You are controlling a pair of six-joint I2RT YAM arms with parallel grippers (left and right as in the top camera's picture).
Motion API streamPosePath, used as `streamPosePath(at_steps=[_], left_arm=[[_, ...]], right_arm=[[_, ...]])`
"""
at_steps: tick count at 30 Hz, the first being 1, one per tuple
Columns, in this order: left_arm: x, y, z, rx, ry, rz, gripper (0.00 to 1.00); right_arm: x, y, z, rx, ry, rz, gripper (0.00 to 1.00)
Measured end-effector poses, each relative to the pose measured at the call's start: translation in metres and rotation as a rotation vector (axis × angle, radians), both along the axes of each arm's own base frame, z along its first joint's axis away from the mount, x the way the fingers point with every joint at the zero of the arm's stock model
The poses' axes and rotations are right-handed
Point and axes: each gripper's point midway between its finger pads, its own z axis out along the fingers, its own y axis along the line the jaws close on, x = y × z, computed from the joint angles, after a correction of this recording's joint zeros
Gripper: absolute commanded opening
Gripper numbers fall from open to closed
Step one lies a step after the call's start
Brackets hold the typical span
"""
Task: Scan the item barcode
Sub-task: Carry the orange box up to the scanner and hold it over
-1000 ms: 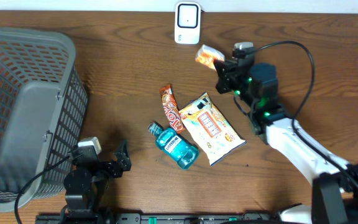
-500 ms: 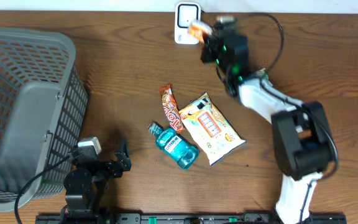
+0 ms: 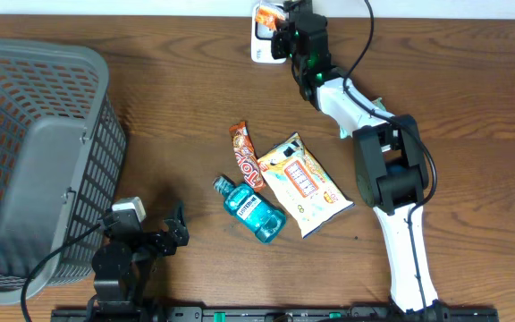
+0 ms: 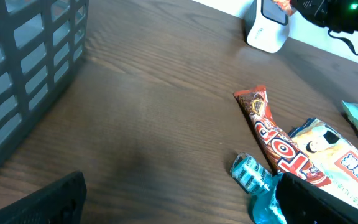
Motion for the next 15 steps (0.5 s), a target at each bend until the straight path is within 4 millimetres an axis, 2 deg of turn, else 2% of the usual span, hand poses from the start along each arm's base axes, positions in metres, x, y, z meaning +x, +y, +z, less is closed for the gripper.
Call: streamPosePath(at_steps=[5,15], left_arm=[[0.0,0.0,0.0001,0.0,0.0,0.0,0.98],[0.0,0.0,0.0001,0.0,0.0,0.0,0.98]], right_arm=[[0.0023,0.0016,0.0087,-0.074,-0.041,-0.021,0.01],[-0.0009,0.0083,0.0053,-0.155,-0.06,-0.051,0.01]])
